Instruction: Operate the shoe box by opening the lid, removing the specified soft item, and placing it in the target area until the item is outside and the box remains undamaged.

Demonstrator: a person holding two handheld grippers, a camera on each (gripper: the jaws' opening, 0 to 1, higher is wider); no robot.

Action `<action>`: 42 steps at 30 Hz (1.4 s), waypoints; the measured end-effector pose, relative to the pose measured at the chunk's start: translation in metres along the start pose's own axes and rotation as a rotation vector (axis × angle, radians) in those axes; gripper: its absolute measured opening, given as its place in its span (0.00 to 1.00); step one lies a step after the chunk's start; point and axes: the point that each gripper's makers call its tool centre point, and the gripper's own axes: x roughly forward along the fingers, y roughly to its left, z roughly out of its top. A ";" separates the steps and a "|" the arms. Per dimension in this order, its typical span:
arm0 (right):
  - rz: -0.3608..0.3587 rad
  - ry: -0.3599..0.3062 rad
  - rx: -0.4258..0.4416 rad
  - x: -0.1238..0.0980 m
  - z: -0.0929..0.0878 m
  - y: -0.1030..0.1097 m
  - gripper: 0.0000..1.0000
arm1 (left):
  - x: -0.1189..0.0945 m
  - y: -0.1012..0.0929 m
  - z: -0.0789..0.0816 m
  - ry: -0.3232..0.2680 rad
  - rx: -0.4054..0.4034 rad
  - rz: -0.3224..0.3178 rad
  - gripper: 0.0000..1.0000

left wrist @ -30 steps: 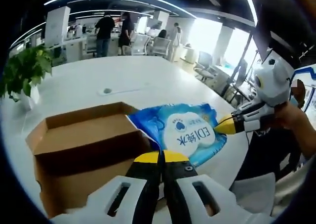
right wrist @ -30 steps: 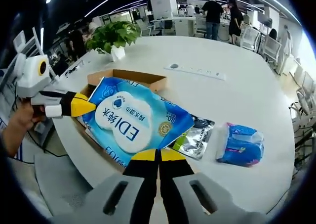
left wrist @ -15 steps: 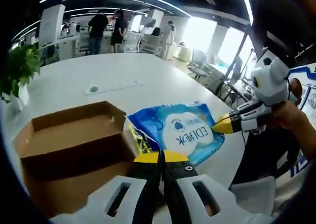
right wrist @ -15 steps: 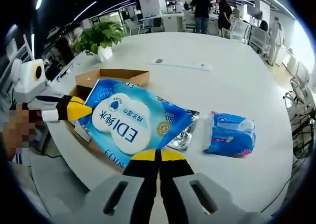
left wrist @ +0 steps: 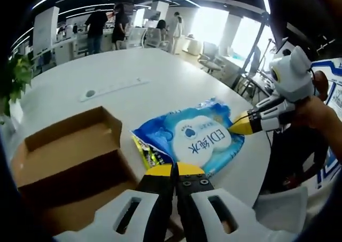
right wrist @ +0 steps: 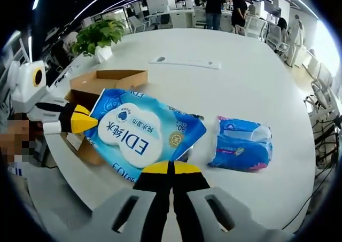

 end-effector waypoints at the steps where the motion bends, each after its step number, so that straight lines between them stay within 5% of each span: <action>1: -0.002 0.003 -0.003 0.002 0.001 -0.002 0.00 | 0.002 0.000 0.000 0.006 0.006 0.000 0.00; 11: 0.023 0.002 -0.021 0.025 0.011 -0.018 0.00 | 0.026 0.013 0.004 0.059 0.080 0.022 0.00; 23: 0.042 0.035 -0.088 0.052 0.013 -0.027 0.00 | 0.047 0.021 -0.005 0.168 0.383 0.065 0.00; 36: 0.032 0.048 -0.084 0.068 0.005 -0.036 0.00 | 0.066 0.024 -0.010 0.237 0.574 0.080 0.00; 42: 0.032 0.036 -0.086 0.074 0.004 -0.037 0.00 | 0.071 0.027 -0.014 0.264 0.588 0.082 0.00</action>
